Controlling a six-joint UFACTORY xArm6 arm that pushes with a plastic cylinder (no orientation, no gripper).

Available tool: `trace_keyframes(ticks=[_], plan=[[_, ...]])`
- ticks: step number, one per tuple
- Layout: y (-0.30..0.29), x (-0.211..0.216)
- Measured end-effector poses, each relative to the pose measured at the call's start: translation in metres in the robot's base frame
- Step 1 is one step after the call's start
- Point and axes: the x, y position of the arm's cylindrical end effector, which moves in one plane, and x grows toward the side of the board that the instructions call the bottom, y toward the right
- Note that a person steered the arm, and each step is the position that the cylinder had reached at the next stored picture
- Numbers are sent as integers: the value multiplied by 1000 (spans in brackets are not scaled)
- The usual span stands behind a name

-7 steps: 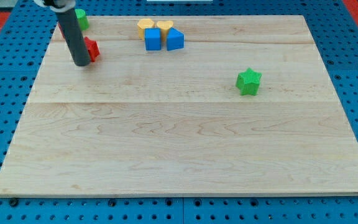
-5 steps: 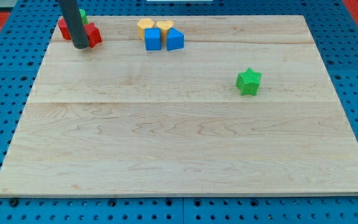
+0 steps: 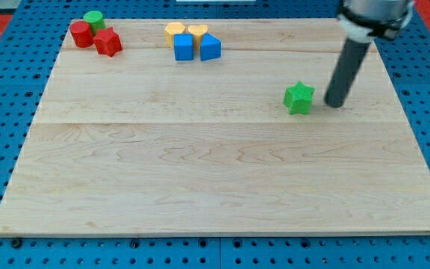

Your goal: Push the green star close to the red star

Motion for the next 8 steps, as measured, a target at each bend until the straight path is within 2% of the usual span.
trace_keyframes(ticks=[2, 3, 4, 5, 6, 7, 8], plan=[[-122, -50], [-209, -68], [-289, -80], [-334, -82], [-347, -86], [-331, -66], [-284, -55]])
